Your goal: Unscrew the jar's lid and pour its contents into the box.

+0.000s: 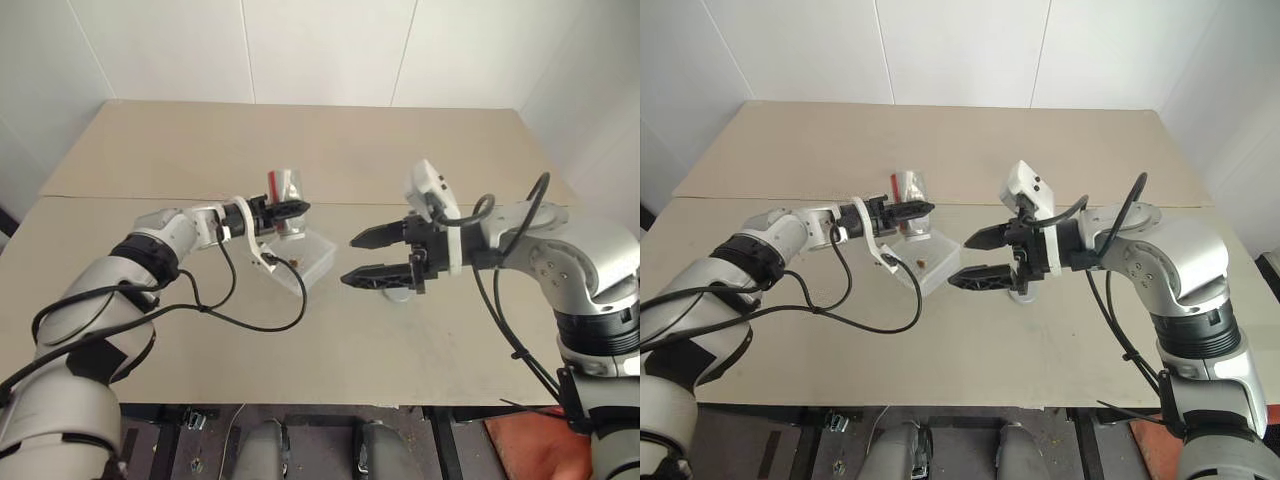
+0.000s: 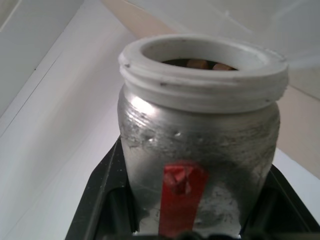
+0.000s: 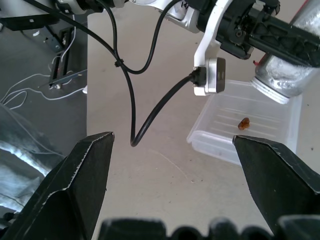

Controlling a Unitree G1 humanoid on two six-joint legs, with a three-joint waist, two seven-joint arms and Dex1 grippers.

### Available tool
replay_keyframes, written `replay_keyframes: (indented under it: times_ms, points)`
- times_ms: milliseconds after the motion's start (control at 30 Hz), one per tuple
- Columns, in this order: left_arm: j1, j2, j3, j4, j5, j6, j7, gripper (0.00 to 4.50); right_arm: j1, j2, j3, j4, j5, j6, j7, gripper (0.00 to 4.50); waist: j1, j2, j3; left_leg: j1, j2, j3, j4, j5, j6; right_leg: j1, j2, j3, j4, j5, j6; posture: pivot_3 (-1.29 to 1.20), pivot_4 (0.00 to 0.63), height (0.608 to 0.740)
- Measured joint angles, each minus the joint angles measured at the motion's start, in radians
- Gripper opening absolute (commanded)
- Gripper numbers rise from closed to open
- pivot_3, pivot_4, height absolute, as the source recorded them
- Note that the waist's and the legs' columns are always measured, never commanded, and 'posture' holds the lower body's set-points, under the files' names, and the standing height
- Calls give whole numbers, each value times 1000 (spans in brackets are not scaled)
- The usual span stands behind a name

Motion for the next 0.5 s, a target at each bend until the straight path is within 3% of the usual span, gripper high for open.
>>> replay_keyframes:
  times_ms: [167, 300, 400, 500]
  points:
    - [6, 15, 9, -29, -61, -20, -12, 1934, 11, 2, -1, -4, 4, 0, -6, 4460, -4, 0, 0, 0, 0, 0, 1, 0, 0, 0, 0, 0, 2, 0, 0, 0, 150, 740]
    - [42, 64, 96, -117, -208, -113, -55, 1934, 15, -1, -2, -10, 11, -3, 0, 4460, -6, 0, 0, 0, 0, -1, 2, 0, 0, 0, -1, 0, 2, 0, 0, 0, 150, 740]
    - [110, 121, 196, -187, -389, -213, -154, 1934, 28, -7, -3, -16, 15, -9, 3, 4460, -10, 0, 0, 1, 1, 0, 2, 0, 0, 0, -1, 0, 3, 0, 0, 0, 150, 740]
    - [234, 162, 316, -237, -686, -307, -368, 1934, 45, -11, -4, -20, 16, -22, 5, 4460, -13, 0, 0, 1, 1, 0, 2, 0, 0, 0, -1, 0, 3, 0, 0, 0, 150, 740]
